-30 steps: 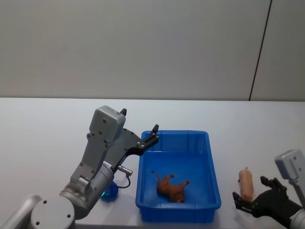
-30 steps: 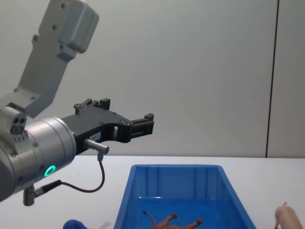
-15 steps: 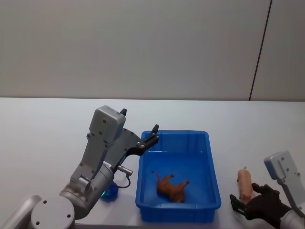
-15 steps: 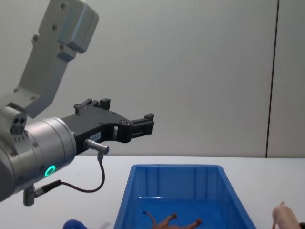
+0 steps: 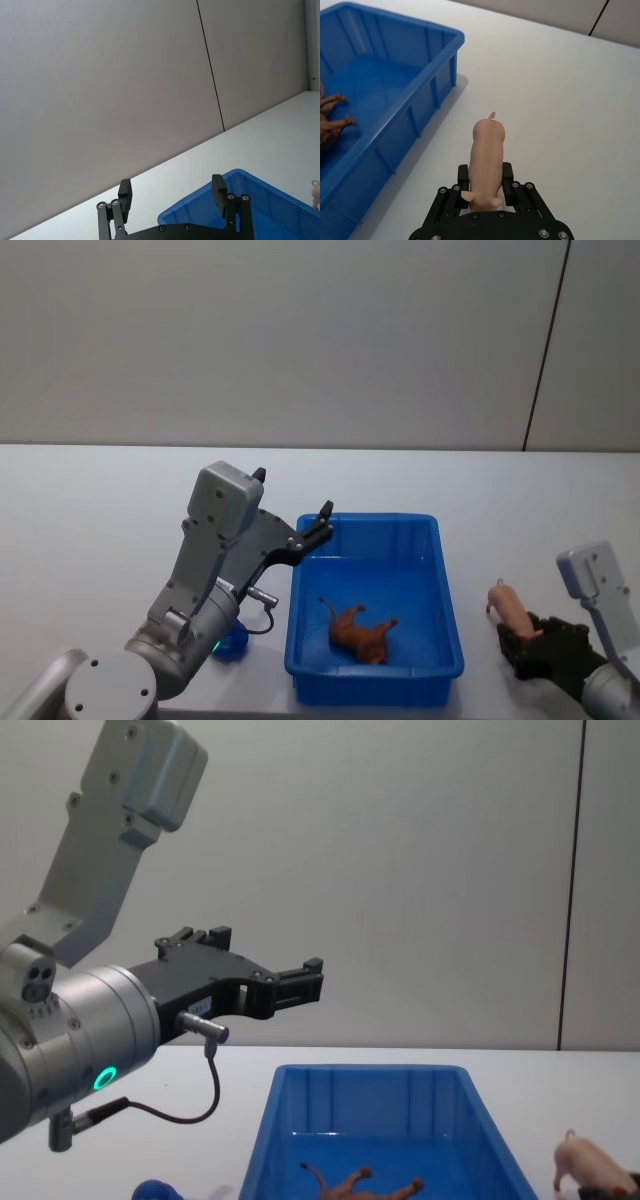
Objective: Pick up the two dolls from the table and place them into the box.
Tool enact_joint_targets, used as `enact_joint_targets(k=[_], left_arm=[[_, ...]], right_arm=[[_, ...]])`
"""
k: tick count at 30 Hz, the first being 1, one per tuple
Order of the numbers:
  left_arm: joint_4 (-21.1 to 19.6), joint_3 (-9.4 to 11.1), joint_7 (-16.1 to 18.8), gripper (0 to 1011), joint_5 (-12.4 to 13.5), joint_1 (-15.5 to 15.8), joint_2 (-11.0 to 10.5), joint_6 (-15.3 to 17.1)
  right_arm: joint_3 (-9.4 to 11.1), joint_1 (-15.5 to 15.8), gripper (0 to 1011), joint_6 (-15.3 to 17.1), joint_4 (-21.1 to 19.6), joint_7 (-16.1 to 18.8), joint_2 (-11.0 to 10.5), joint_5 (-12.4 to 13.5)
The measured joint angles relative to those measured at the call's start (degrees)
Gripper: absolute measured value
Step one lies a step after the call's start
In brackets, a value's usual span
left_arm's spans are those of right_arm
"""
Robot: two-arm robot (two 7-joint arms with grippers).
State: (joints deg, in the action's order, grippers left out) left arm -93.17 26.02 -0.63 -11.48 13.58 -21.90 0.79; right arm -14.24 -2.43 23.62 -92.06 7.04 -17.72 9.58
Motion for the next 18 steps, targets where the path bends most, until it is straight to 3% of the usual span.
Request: enact_joint_targets(k=[10, 18], left_arm=[[0.00, 0.00, 0.00, 1002, 0.00, 0.00, 0.00, 0.00], [0.00, 0.00, 0.00, 1001, 0.00, 0.00, 0.00, 0.00]], right_arm=[[0.56, -0.38, 363, -3.41, -1.50, -1.58, 0.44, 0.82], [0.80, -0.93, 363, -5.05, -4.84, -0.02, 0.70, 2.05]])
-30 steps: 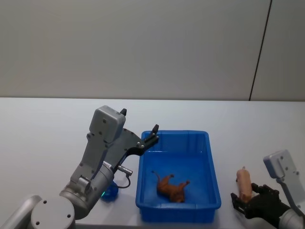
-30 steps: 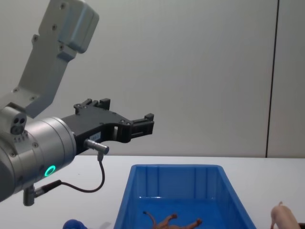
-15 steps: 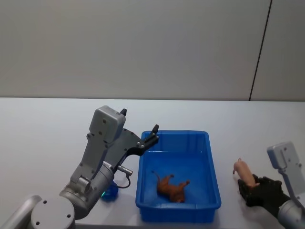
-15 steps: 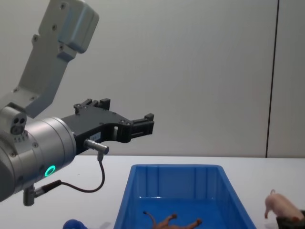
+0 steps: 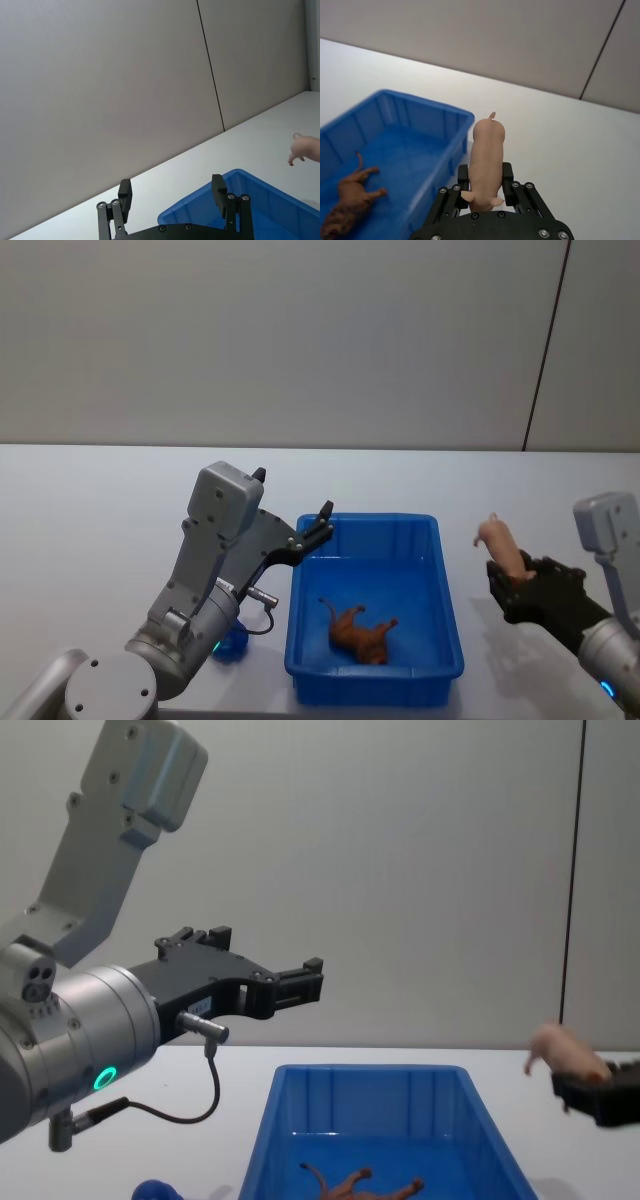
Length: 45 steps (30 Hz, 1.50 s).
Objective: Pick up the two dolls from the table and place them into the box.
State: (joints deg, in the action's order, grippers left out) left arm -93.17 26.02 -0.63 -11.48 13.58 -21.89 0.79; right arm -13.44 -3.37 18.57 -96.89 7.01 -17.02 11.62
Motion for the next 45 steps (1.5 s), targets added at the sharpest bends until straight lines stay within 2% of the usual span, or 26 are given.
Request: enact_joint_targets(k=[9, 16, 18, 21, 22, 24, 25, 26, 29, 30, 32, 36, 45], left_arm=[[0.00, 0.00, 0.00, 1001, 0.00, 0.00, 0.00, 0.00], [0.00, 0.00, 0.00, 1001, 0.00, 0.00, 0.00, 0.00], [0.00, 0.00, 0.00, 1001, 0.00, 0.00, 0.00, 0.00], [0.00, 0.00, 0.00, 1001, 0.00, 0.00, 0.00, 0.00], [0.00, 0.00, 0.00, 1001, 0.00, 0.00, 0.00, 0.00], [0.00, 0.00, 0.00, 1001, 0.00, 0.00, 0.00, 0.00], [0.00, 0.00, 0.00, 1002, 0.00, 0.00, 0.00, 0.00], [0.00, 0.00, 0.00, 1002, 0.00, 0.00, 0.00, 0.00], [0.00, 0.00, 0.00, 1001, 0.00, 0.00, 0.00, 0.00], [0.00, 0.00, 0.00, 1001, 0.00, 0.00, 0.00, 0.00], [0.00, 0.00, 0.00, 1001, 0.00, 0.00, 0.00, 0.00], [0.00, 0.00, 0.00, 1001, 0.00, 0.00, 0.00, 0.00], [0.00, 0.00, 0.00, 1001, 0.00, 0.00, 0.00, 0.00]], right_arm=[[-1.31, -1.13, 363, 1.38, -2.82, 3.52, 1.35, -0.17], [-3.65, -2.26, 383, 4.75, -3.50, 5.79, 3.58, -2.34], [-4.19, -2.46, 480, 5.57, -3.50, 6.10, 4.08, -2.87], [-5.01, -2.75, 539, 6.77, -3.28, 6.42, 4.87, -3.77], [-5.35, -2.87, 599, 7.34, -3.13, 6.51, 5.21, -4.23], [-5.71, -2.97, 630, 7.68, -2.99, 6.56, 5.55, -4.56], [-5.96, -3.00, 704, 7.89, -2.89, 6.59, 5.78, -4.88], [-6.07, -3.00, 717, 7.90, -2.86, 6.60, 5.87, -4.97], [-6.35, -3.01, 795, 7.57, -2.81, 6.60, 6.11, -5.25], [-6.37, -2.95, 868, 7.08, -2.81, 6.60, 6.10, -5.27], [-6.35, -2.86, 868, 6.46, -2.81, 6.60, 6.05, -5.26], [-5.79, -2.53, 997, 4.49, -2.82, 6.59, 5.33, -4.74], [-3.51, -2.33, 1001, 0.47, -1.50, 7.03, 2.86, -3.45]])
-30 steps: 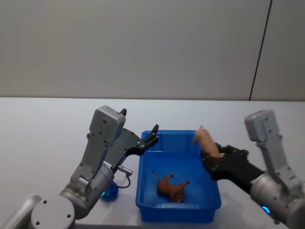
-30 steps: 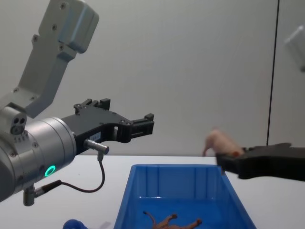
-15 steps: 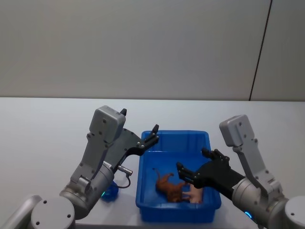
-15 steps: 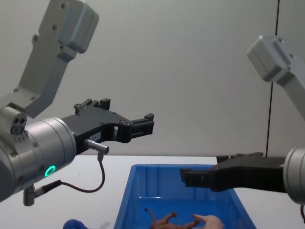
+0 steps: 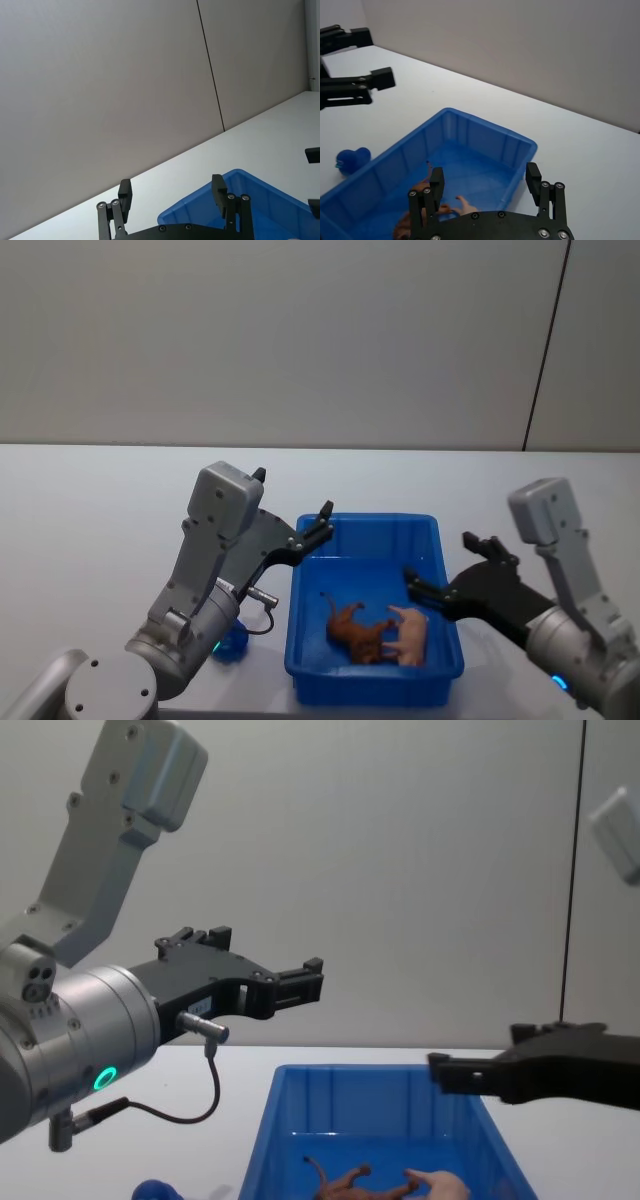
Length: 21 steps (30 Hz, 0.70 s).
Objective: Pick up the two dolls from the table and place them into the box.
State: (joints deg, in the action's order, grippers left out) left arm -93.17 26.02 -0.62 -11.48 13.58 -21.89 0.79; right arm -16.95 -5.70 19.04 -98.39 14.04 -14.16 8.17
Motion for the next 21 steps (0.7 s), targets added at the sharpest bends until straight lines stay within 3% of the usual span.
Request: enact_joint_targets(k=[13, 21], left_arm=[[-0.18, -0.05, -0.02, 1001, 0.07, -0.11, -0.08, 0.59], [-3.07, -0.34, 0.76, 1001, -0.32, -1.58, -1.32, 4.63]], right_arm=[[2.23, -0.88, 1001, -3.54, 3.31, 0.33, -2.15, 0.09], [2.81, -1.13, 1001, -4.49, 4.17, 0.40, -2.70, 0.08]])
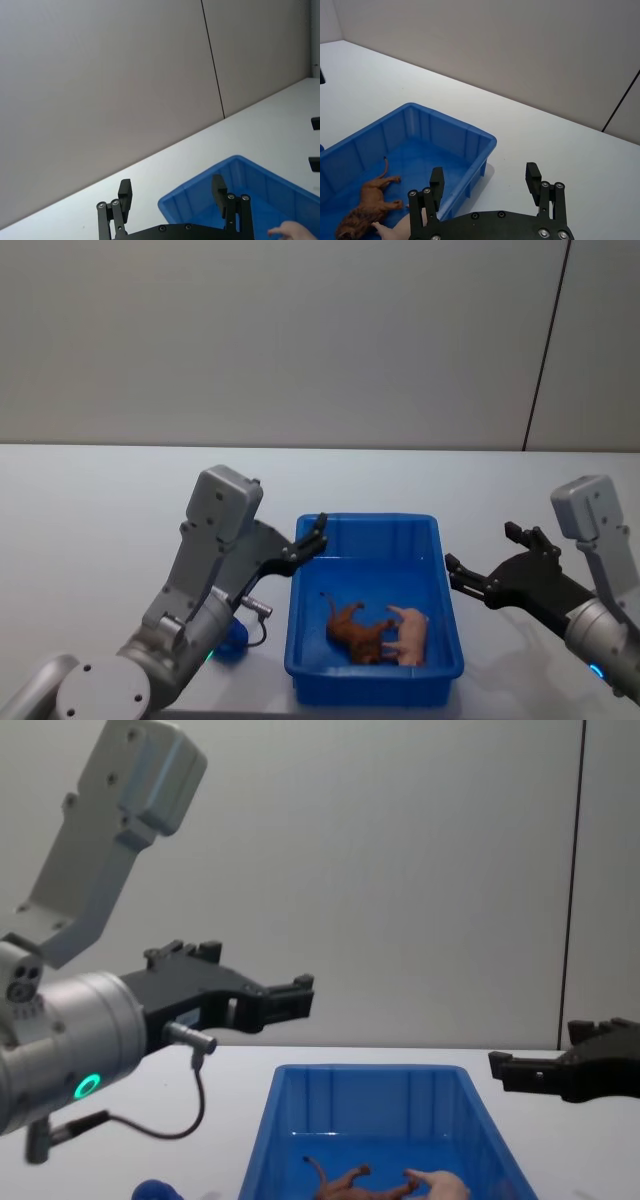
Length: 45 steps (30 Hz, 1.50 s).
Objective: Pick up the two dolls from the table and place them into the box.
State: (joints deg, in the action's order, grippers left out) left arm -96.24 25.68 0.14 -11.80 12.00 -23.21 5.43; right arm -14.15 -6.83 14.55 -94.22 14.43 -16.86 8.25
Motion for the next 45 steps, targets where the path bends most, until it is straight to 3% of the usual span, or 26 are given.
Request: enact_joint_targets(k=[15, 26, 34, 45], left_arm=[[-7.35, -1.02, 6.43, 1001, -4.32, -7.39, -5.37, 5.22], [-7.88, -1.84, 7.58, 1002, -6.26, -10.06, -7.47, 6.18], [-5.57, -2.61, 5.01, 1001, -6.86, -10.24, -8.17, 6.81], [0.42, -3.45, -1.49, 1001, -7.20, -8.40, -7.77, 6.13]], right_arm=[[0.47, -0.20, 1001, -0.80, 0.78, 0.09, -0.47, -0.08], [0.58, -0.23, 1001, -0.96, 0.94, 0.09, -0.56, -0.08], [0.64, -0.27, 1001, -1.02, 0.99, 0.09, -0.60, -0.08], [0.65, -0.28, 1001, -1.08, 1.05, 0.08, -0.64, -0.07]])
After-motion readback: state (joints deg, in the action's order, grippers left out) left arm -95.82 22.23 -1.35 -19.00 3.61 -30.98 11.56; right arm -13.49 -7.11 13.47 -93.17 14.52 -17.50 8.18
